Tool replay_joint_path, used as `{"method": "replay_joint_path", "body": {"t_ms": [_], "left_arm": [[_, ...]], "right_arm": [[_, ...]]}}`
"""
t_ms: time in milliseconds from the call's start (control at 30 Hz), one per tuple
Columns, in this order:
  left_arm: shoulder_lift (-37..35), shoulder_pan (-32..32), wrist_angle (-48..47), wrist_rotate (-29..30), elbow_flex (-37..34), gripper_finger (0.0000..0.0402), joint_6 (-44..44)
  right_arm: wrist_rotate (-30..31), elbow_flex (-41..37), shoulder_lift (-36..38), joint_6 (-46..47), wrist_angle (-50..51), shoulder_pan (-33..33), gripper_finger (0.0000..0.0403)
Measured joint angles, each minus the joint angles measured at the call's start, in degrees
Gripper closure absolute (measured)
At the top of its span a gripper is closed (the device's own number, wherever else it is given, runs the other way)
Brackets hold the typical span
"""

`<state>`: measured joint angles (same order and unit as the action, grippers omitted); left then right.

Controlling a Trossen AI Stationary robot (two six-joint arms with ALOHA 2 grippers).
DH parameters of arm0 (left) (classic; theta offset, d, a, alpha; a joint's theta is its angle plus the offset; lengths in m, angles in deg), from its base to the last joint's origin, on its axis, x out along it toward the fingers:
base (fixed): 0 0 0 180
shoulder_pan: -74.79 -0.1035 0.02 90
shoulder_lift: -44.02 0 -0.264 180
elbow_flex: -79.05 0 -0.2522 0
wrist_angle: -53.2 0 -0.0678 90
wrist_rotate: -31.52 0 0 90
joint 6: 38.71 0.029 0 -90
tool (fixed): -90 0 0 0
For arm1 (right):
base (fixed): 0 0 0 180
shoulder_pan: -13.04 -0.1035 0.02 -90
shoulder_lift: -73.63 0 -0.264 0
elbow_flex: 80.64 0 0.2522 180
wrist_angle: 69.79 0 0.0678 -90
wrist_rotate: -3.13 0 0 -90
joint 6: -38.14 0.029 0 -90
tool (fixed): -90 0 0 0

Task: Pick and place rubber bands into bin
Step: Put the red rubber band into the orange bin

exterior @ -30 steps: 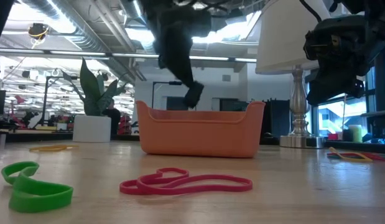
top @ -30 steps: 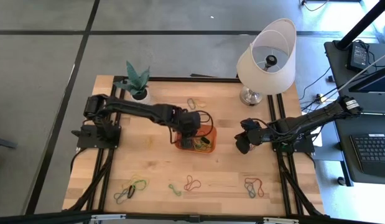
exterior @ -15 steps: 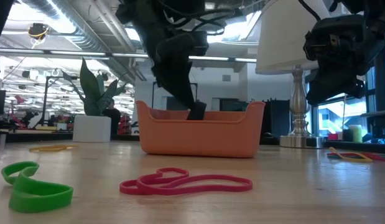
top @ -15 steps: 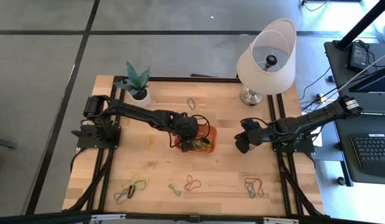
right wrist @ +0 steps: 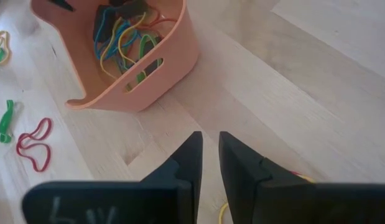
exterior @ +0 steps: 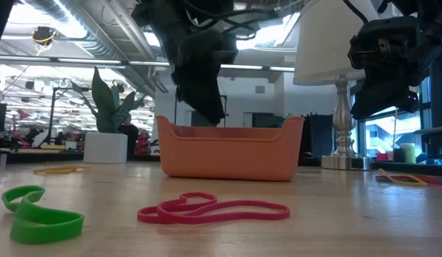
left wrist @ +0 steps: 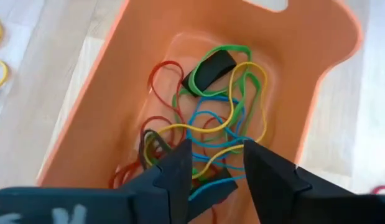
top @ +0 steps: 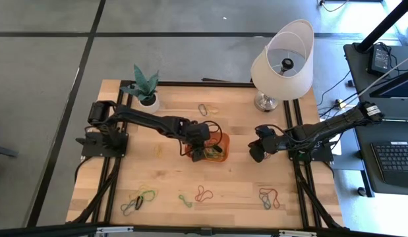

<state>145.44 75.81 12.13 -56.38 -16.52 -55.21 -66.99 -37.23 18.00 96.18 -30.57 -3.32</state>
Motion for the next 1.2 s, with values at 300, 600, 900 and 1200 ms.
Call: {"method": "replay_joint_path", "body": {"t_ms": [300, 600, 900, 1200], "left_arm": [[-7.3, -1.7, -3.6, 1.9, 0.1, 0.0291, -5.8], [-14.3, 0.5, -9.8, 1.9, 0.1, 0.0377, -6.3], [-22.1, 3.6, -8.0, 3.0, -11.0, 0.04, -5.0], [-39.2, 6.4, -0.8, 3.1, -29.5, 0.04, -12.3]], "right_arm": [[0.0, 0.0, 0.0, 0.0, 0.1, 0.0, 0.0345], [0.0, 0.0, 0.0, 1.2, -0.4, 0.0, 0.0347], [5.0, 7.3, -1.0, 1.4, 0.3, -5.0, 0.0397], [6.1, 29.7, -19.6, -3.0, 10.8, -10.7, 0.0401]]}}
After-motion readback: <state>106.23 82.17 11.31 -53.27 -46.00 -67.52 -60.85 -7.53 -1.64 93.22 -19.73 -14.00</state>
